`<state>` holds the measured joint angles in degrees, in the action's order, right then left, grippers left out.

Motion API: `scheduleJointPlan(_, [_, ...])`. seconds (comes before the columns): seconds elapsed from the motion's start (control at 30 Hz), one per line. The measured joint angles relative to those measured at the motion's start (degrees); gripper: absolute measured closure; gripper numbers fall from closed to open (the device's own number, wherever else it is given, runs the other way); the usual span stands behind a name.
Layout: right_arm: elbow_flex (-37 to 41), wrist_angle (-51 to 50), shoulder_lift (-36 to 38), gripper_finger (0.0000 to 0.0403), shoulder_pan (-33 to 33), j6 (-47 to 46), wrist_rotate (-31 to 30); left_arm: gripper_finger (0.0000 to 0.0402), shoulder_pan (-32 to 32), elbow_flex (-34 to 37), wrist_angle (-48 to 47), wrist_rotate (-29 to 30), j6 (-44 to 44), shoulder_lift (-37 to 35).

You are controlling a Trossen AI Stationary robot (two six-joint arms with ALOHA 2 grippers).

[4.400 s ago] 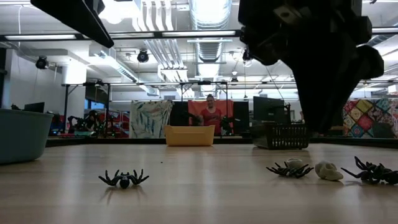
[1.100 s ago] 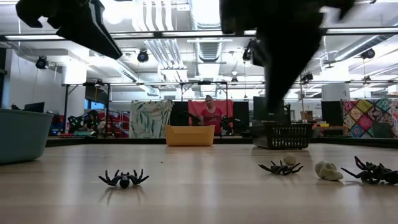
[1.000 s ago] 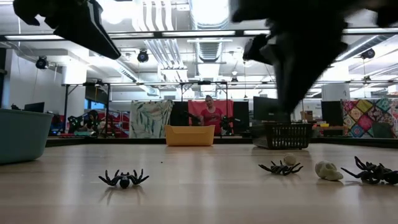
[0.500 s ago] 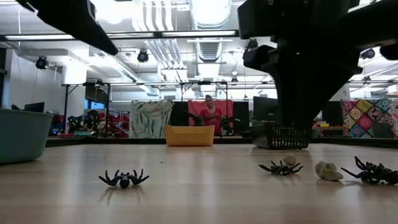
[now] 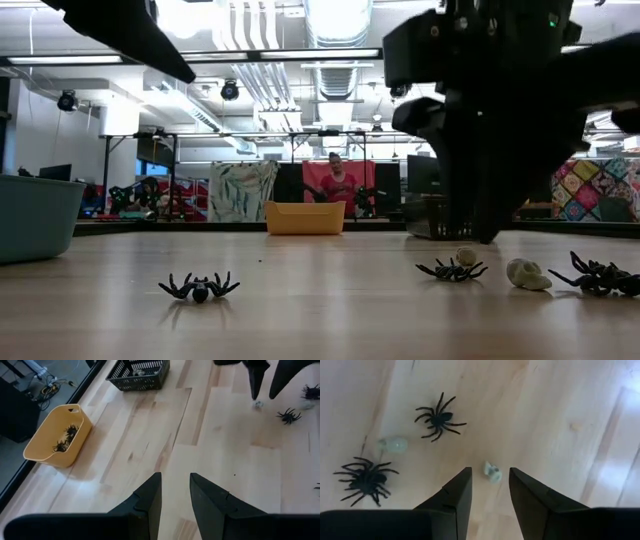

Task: Sort Halloween decoration
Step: Put the white skull toy into the black bin

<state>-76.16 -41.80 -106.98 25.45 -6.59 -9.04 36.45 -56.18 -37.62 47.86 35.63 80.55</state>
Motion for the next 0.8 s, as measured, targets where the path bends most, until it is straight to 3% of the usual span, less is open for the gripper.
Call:
scheduleJointPlan(0.57, [6.5, 8.7, 0.1, 0.0306, -1.6, -1.6, 0.7, 0.0317, 0.0, 0.0, 1.6, 0.2, -1.9, 0.0])
scheduleJointPlan(0.8, [6.6, 9.3, 0.1, 0.0367, -2.0, -1.8, 2.0, 0.0317, 0.0, 0.0, 1.8, 0.2, -2.1, 0.0])
